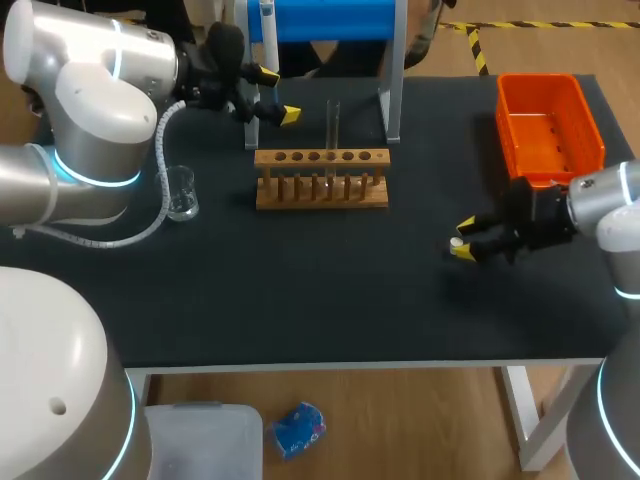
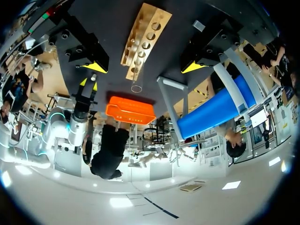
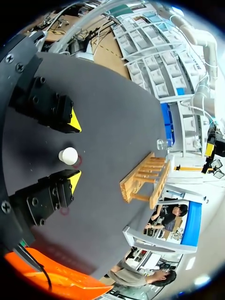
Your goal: Invert the test tube, pick up the pipette, mount the tip to pipette, aspirate from beaker and dispense into the tube, eject the tip, return the pipette, and cap with the stopper.
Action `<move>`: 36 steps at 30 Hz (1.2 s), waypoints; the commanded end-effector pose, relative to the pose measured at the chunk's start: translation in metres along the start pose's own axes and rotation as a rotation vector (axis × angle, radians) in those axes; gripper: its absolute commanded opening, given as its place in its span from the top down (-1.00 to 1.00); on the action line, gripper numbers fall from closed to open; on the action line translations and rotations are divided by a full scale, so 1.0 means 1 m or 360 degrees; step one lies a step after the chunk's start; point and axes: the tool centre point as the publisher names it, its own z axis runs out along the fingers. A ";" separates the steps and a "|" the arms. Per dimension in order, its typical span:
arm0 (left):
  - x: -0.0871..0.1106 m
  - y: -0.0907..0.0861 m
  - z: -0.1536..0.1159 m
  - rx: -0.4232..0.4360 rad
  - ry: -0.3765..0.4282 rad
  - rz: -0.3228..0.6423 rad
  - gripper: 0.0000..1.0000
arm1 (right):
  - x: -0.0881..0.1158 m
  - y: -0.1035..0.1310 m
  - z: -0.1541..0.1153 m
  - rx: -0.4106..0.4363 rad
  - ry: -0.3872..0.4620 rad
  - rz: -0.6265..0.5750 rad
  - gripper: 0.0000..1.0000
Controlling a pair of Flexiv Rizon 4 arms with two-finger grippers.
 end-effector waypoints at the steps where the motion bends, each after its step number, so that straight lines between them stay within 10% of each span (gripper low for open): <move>1: -0.001 -0.001 0.000 -0.0006 0.0009 -0.0001 -1.00 | -0.004 -0.001 0.006 0.0006 0.0000 0.0002 0.00; 36: -0.001 -0.001 0.000 -0.0006 0.0009 -0.0001 -1.00 | -0.008 -0.007 0.012 0.0005 -0.0030 0.0040 0.15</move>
